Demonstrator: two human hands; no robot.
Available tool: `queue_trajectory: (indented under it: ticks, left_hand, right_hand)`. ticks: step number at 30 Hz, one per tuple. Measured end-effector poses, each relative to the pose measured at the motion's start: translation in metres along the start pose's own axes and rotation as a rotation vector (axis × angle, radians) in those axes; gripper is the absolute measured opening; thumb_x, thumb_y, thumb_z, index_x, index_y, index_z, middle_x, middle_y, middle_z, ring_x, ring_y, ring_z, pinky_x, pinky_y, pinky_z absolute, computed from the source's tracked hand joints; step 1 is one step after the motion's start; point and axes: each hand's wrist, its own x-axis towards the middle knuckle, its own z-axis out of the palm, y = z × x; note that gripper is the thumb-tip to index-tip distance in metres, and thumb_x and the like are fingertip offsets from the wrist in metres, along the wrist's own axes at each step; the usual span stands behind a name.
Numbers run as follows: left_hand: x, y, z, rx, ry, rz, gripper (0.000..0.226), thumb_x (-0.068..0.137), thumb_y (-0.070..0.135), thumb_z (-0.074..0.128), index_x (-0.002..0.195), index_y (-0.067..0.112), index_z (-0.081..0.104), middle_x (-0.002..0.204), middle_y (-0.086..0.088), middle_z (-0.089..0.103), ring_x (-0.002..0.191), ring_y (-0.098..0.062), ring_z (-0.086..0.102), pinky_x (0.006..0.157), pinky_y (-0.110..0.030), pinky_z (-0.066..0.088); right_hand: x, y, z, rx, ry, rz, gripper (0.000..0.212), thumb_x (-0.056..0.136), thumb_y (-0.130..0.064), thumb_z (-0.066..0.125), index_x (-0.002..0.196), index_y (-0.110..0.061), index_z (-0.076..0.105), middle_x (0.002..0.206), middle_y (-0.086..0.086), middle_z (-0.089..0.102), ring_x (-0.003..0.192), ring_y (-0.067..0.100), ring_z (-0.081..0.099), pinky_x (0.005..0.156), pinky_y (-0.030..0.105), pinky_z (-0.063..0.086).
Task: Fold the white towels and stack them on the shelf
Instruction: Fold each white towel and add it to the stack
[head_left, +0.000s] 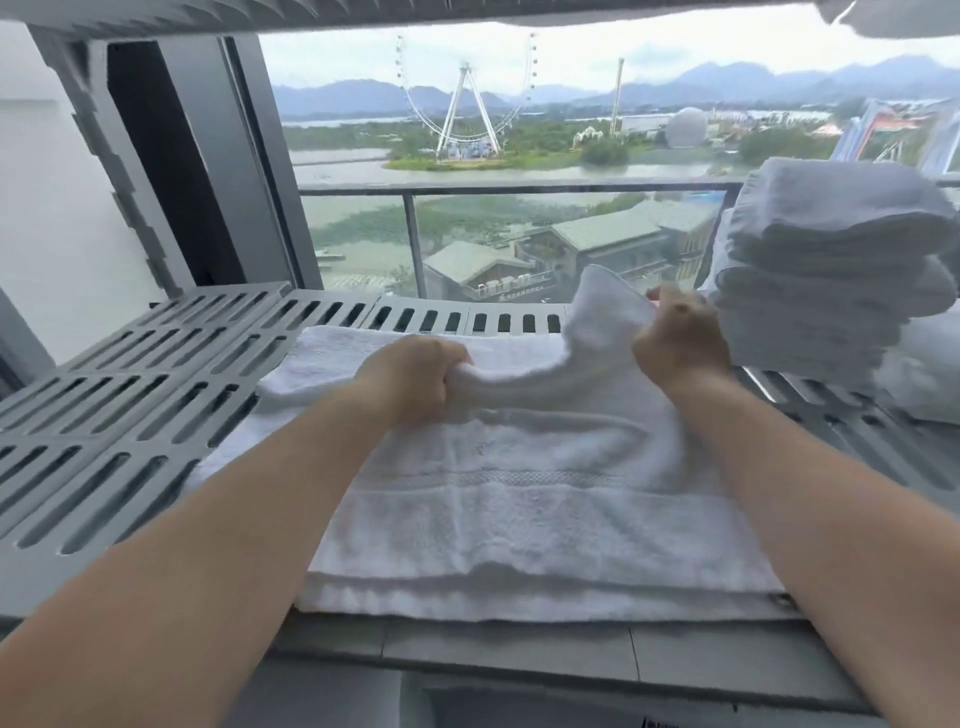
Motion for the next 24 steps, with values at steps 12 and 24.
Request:
queue_trajectory:
  ticks: [12,24]
  left_hand:
    - [-0.002,-0.008,0.026,0.095,0.297,-0.064,0.019,0.093,0.019,0.056,0.096,0.026,0.074,0.087,0.009,0.071,0.078,-0.018,0.065,0.065,-0.034,0.055]
    - [-0.019,-0.033,0.003,-0.119,0.137,-0.068,0.018,0.087,0.023,0.07,0.078,0.007,0.072,0.094,-0.006,0.074,0.094,-0.024,0.068,0.087,-0.042,0.054]
  right_hand:
    - [0.018,-0.009,0.024,-0.298,-0.398,-0.637,0.048,0.086,-0.001,0.05,0.109,-0.04,0.065,0.166,0.003,0.017,0.155,0.026,-0.001,0.122,0.052,0.003]
    - [0.016,0.03,0.004,-0.125,0.105,-0.844,0.019,0.069,-0.006,0.062,0.088,-0.006,0.064,0.102,0.013,0.07,0.11,0.036,0.064,0.102,0.043,0.045]
